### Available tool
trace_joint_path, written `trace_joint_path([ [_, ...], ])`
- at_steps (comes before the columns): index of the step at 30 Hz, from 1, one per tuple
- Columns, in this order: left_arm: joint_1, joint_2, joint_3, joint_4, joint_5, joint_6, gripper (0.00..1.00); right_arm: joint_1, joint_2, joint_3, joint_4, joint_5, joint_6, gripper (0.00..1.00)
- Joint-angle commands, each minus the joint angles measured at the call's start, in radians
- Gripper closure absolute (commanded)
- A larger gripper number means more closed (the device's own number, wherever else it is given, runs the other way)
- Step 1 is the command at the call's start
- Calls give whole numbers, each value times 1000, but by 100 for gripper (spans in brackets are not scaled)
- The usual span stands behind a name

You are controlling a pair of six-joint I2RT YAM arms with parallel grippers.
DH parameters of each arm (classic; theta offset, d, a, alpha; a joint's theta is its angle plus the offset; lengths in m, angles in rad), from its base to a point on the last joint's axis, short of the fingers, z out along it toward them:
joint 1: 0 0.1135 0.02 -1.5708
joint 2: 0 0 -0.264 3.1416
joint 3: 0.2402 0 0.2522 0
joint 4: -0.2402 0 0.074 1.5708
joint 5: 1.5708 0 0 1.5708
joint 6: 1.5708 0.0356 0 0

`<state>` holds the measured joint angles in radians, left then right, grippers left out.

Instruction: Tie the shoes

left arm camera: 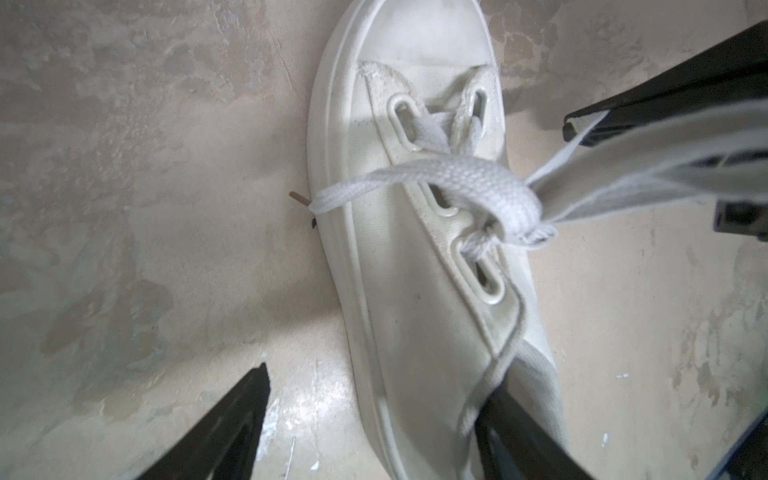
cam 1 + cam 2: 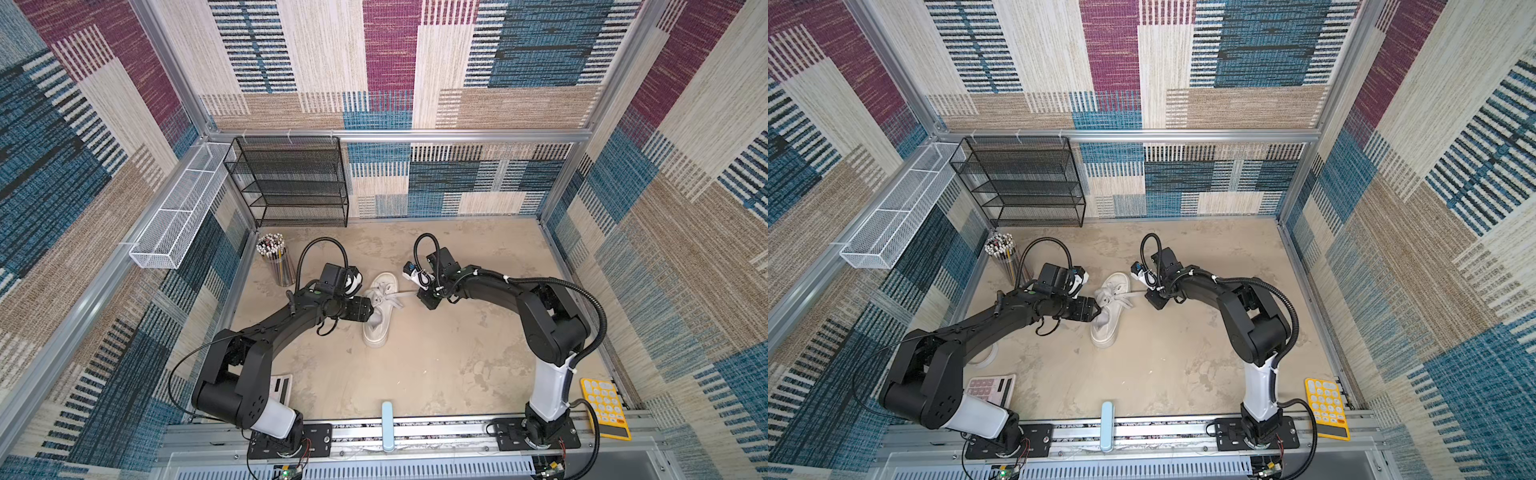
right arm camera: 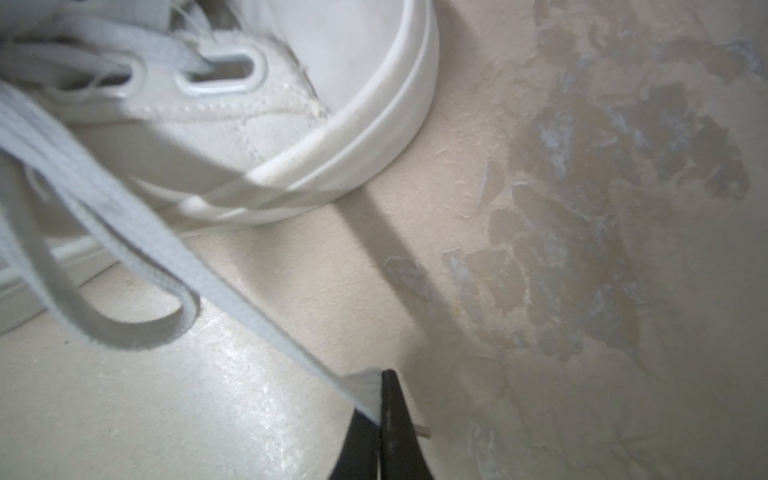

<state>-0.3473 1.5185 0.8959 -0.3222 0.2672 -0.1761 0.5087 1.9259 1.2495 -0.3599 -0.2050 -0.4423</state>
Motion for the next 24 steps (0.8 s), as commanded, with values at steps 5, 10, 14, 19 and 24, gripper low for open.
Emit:
trace_joint_path([
  [5,2,-8,18,-14,-9,25,21,-7,6,18,-18,-7,11,99],
  [10,3,-40,38,-34,-16,46,21,-5,19,39,-19,-45,22,82],
  [14,2,-78,59,-78,-22,82,20,-4,15,41,-23,-45,22,74],
  [19,3,-104,100,-146,-31,111,19,-5,4,44,-28,-40,27,71],
  [24,4,-132,84,-131,-7,113,17,-6,-89,-8,5,-36,49,64],
])
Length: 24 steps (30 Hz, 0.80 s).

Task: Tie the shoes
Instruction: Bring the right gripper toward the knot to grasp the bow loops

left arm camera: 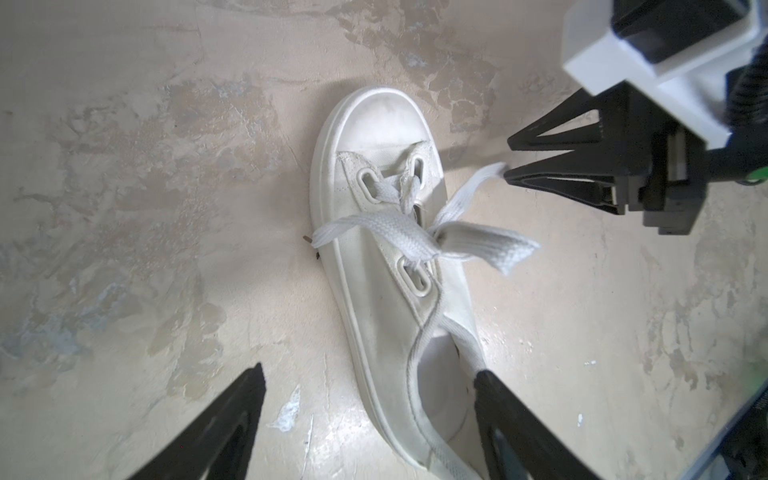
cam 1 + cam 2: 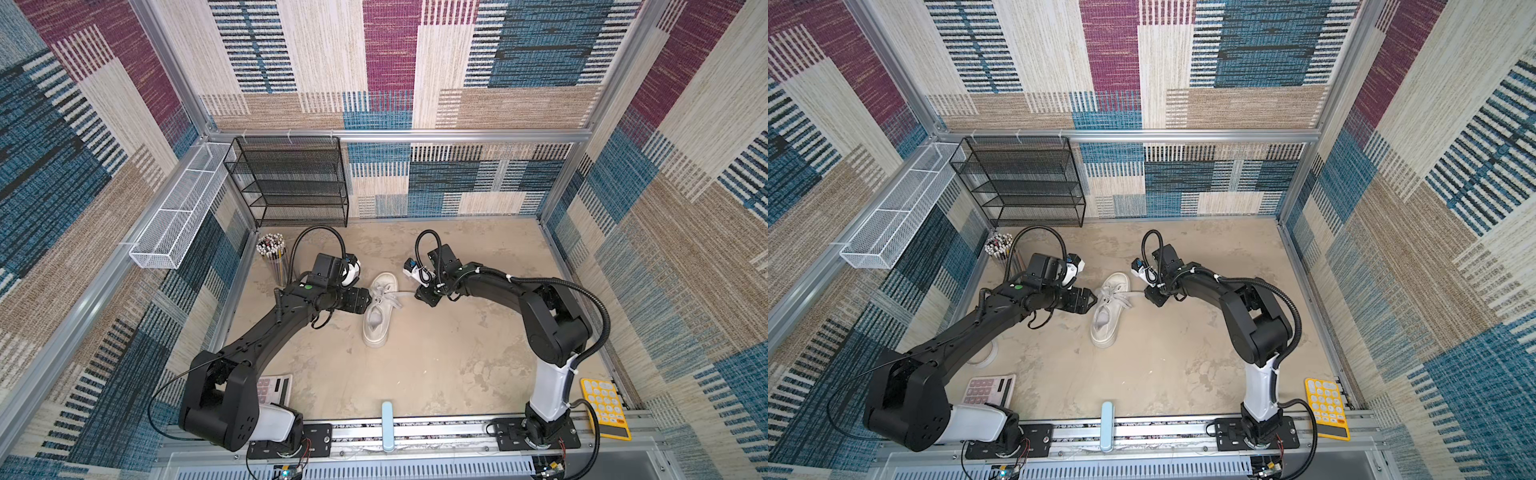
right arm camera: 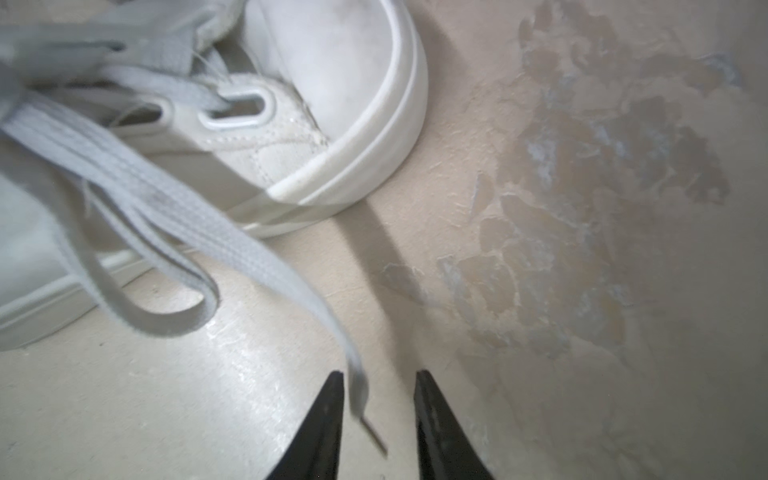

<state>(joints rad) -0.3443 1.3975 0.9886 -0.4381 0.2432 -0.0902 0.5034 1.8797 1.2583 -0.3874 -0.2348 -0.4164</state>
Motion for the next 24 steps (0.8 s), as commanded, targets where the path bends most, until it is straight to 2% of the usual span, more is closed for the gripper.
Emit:
trace_joint_path([
  [1,1,-10,-16,-8,23,26,17,-2,-65,-28,38,-5,27,63],
  [4,3,-9,-42,24,37,20,17,-1,-113,-32,32,-15,48,61],
  [7,11,-5,-56,73,82,7,17,11,-152,-36,69,-107,101,62],
  [14,50,-4,-84,117,156,-25,17,132,-135,-16,196,-162,213,64],
  [24,54,-24,-140,137,174,-43,18,179,-46,50,183,-213,205,65],
])
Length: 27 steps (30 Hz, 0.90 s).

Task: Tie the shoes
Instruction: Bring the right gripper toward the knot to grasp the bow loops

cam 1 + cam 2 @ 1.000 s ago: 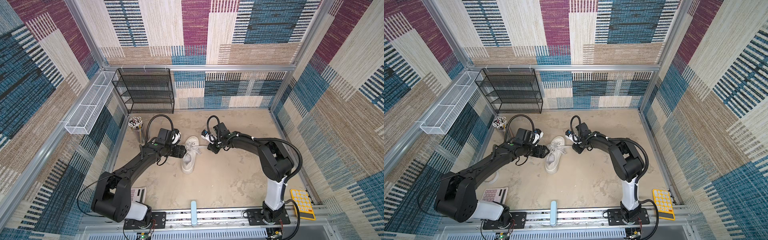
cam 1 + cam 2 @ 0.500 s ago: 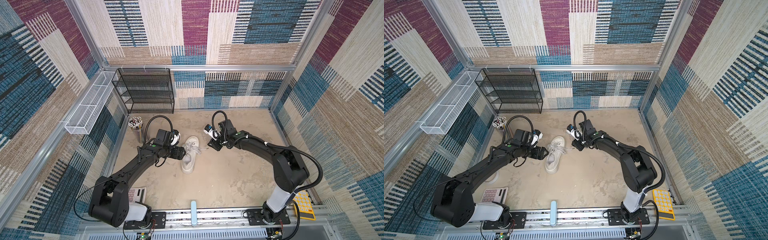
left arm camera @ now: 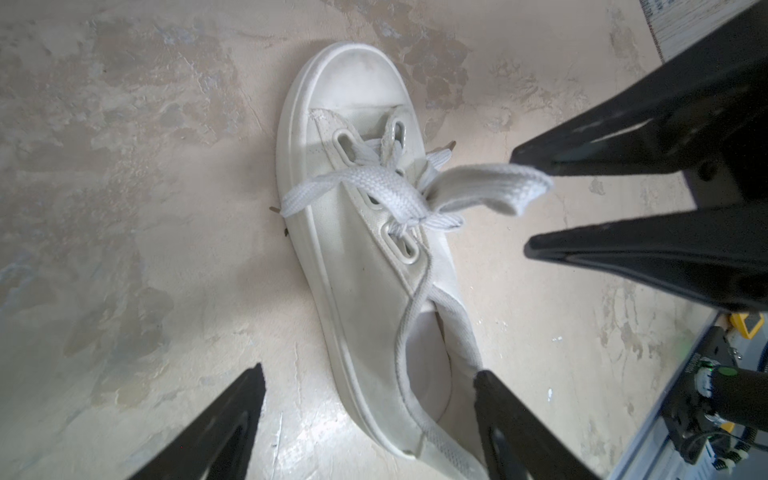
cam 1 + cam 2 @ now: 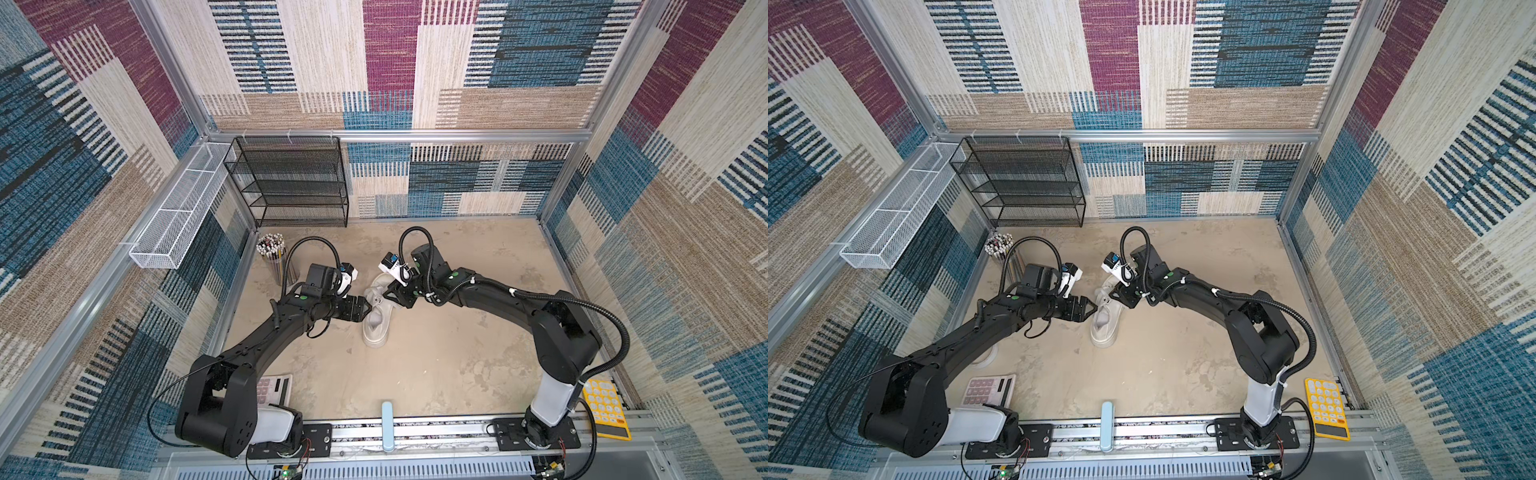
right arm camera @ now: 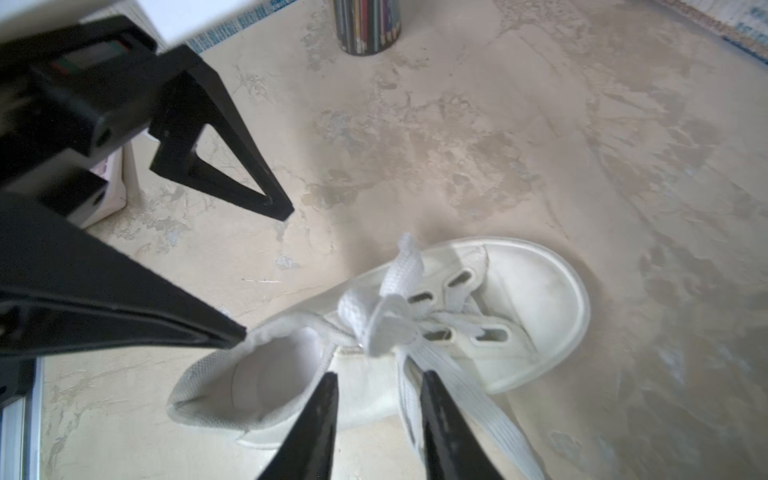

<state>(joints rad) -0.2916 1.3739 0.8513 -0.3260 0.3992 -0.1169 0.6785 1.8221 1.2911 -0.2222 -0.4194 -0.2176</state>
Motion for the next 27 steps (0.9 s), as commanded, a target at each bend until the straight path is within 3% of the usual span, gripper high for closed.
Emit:
trace_joint_path([
  [1,2,0,-3,26,19,-17,18,5,17,20,14,-31,5,66],
  [13,2,4,-3,27,36,-31,19,10,89,84,-18,13,-9,81],
  [18,-1,10,-11,32,45,-34,20,10,94,98,-43,28,-18,100],
  [27,-19,61,-57,111,49,-57,22,10,79,133,-65,21,-11,100],
])
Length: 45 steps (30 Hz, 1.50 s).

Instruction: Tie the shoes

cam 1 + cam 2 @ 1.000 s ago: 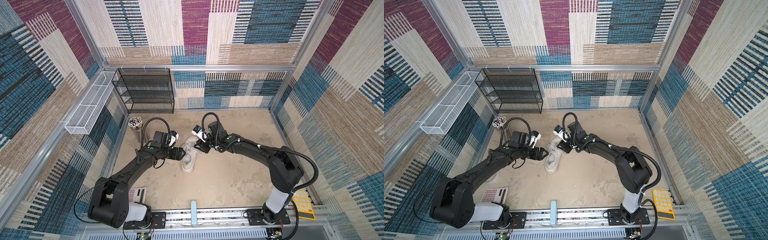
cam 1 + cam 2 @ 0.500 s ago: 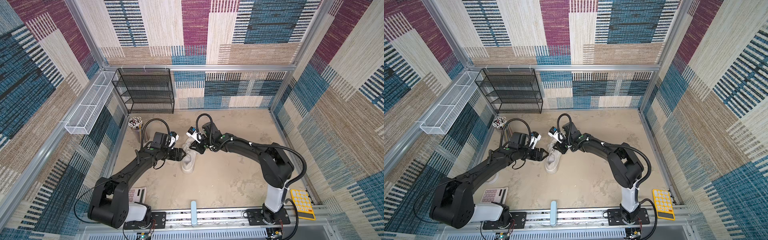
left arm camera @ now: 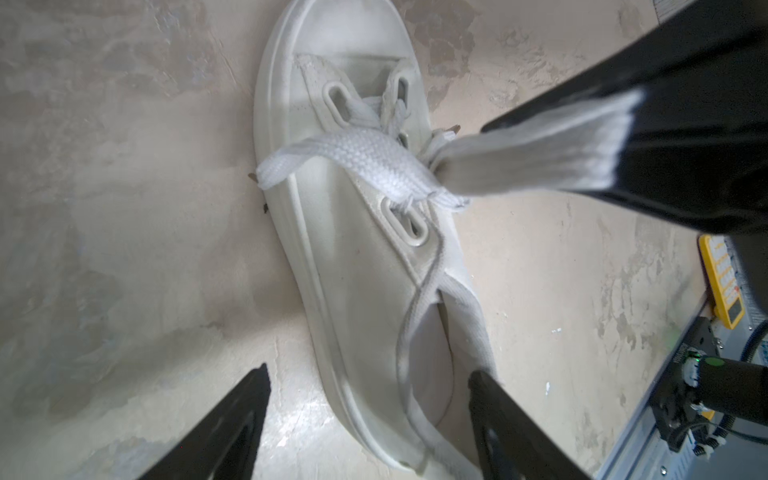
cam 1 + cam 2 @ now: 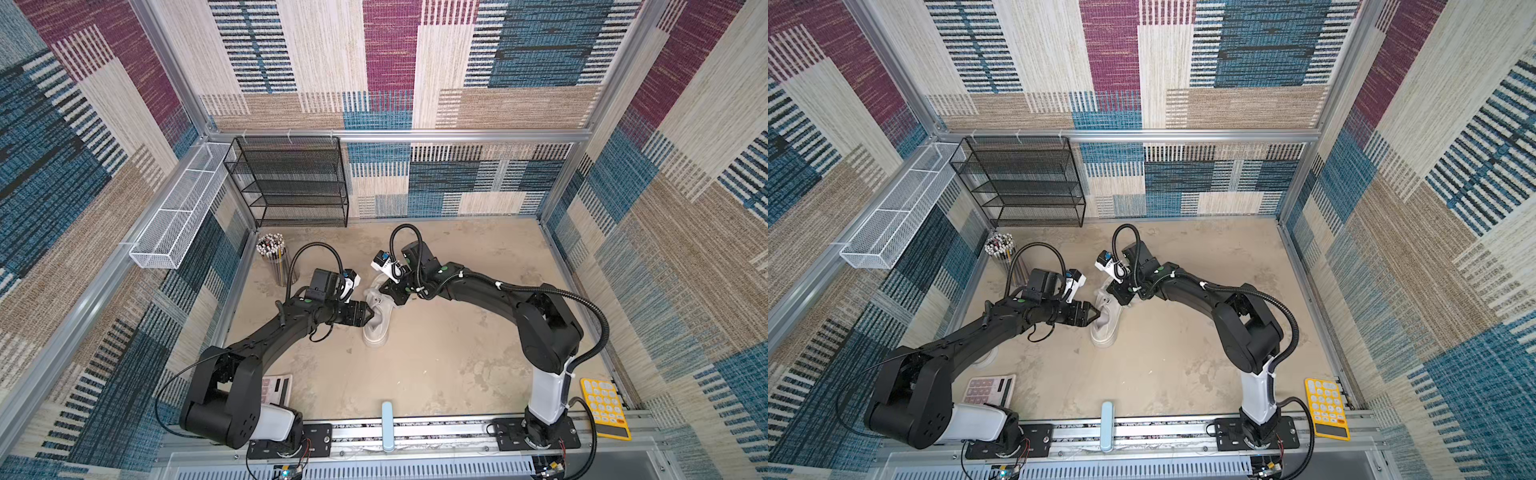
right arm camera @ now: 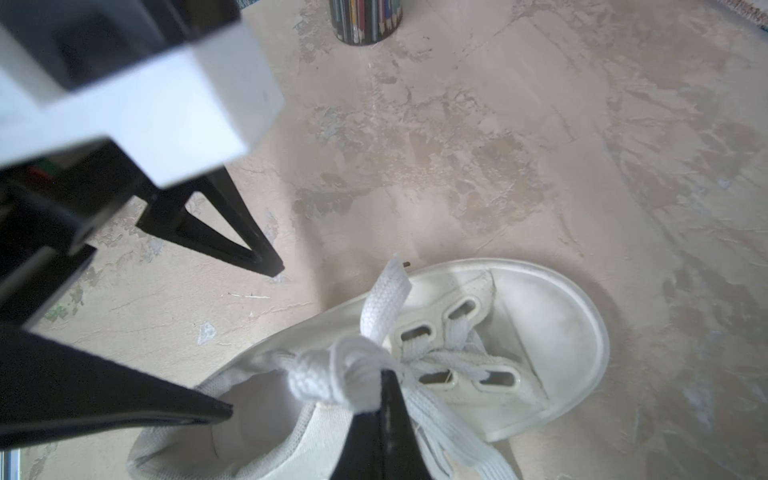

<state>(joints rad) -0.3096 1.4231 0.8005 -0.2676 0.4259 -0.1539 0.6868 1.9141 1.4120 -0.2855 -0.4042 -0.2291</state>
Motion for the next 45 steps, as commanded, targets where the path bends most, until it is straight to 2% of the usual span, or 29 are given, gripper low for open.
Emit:
trace_joint_path([
  [1,-2,19,-7,54,23,-21,22,2,-13,14,-1,3,3,100],
  [18,-9,76,-22,96,36,-29,23,1,28,165,-140,1,25,100],
  [28,-9,74,-21,96,35,-24,23,1,-8,122,-50,3,34,100],
  [29,-9,74,-20,96,34,-23,23,0,4,130,-69,8,30,90],
  [31,-9,71,-19,96,33,-21,23,0,35,145,-113,19,21,80],
  [39,-9,66,-10,72,29,-10,23,0,63,99,-119,49,16,72],
  [42,-8,65,-8,71,29,-12,23,0,57,94,-111,33,15,72],
  [45,-8,64,-8,67,25,-11,23,0,46,85,-94,17,17,81],
])
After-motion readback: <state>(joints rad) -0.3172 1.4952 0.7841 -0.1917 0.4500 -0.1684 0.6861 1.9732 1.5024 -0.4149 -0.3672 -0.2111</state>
